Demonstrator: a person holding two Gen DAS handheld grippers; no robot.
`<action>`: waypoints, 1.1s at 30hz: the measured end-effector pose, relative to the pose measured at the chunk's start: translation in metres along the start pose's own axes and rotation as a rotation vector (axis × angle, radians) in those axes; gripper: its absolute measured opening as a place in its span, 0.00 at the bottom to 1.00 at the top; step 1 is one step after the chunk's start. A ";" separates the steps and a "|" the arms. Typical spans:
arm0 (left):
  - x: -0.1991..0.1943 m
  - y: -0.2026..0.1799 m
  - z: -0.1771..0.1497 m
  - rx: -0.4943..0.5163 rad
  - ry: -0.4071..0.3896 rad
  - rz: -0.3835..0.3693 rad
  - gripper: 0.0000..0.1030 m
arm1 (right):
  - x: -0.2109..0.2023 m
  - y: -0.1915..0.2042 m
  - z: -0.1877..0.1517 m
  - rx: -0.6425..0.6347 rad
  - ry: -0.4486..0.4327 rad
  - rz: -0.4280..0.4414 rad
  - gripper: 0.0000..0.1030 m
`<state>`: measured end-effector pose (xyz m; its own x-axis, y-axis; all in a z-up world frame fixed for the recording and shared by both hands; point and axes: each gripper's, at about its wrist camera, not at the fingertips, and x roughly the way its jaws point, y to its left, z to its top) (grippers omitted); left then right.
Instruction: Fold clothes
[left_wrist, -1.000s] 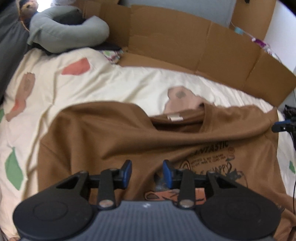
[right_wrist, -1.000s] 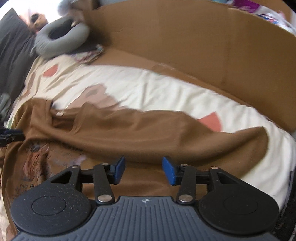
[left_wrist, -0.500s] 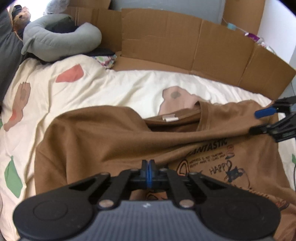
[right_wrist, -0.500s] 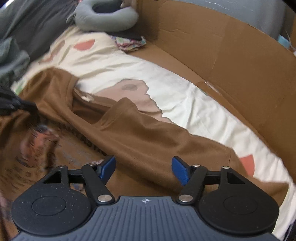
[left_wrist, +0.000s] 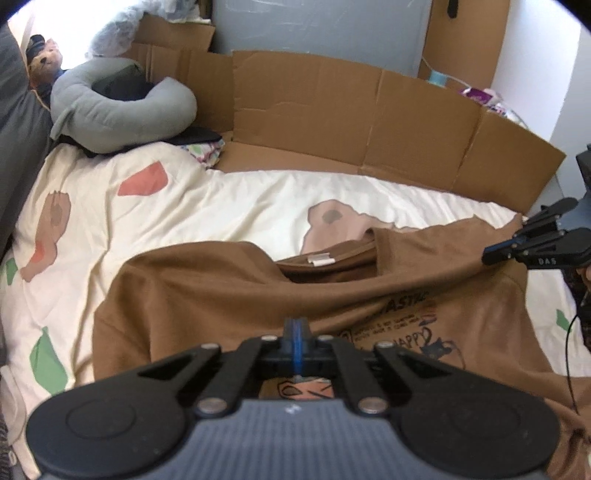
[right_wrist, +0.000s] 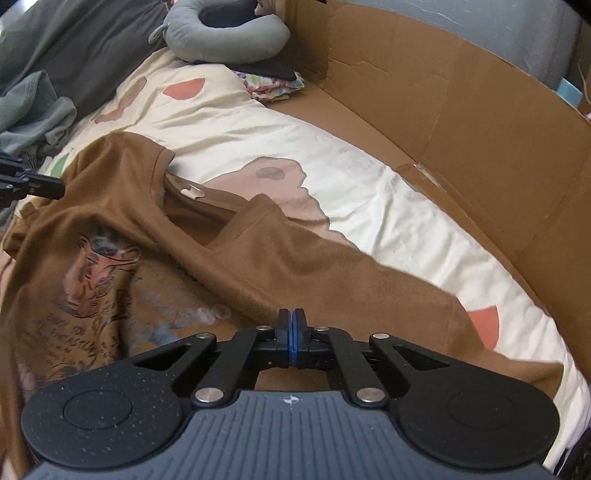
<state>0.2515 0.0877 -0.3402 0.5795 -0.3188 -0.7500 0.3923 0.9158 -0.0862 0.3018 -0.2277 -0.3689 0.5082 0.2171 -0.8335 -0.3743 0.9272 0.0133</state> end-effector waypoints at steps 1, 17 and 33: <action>-0.002 0.001 -0.001 -0.006 0.000 0.002 0.00 | -0.002 -0.001 -0.001 0.006 0.004 0.003 0.00; 0.047 -0.001 -0.016 0.049 0.076 0.083 0.35 | 0.025 0.022 0.002 -0.103 0.015 -0.011 0.52; 0.013 0.002 -0.007 0.043 0.037 0.013 0.00 | 0.010 0.024 0.010 -0.126 0.000 -0.006 0.00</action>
<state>0.2551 0.0867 -0.3544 0.5580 -0.2968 -0.7750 0.4160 0.9081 -0.0483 0.3056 -0.2007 -0.3717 0.5109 0.2119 -0.8331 -0.4657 0.8828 -0.0610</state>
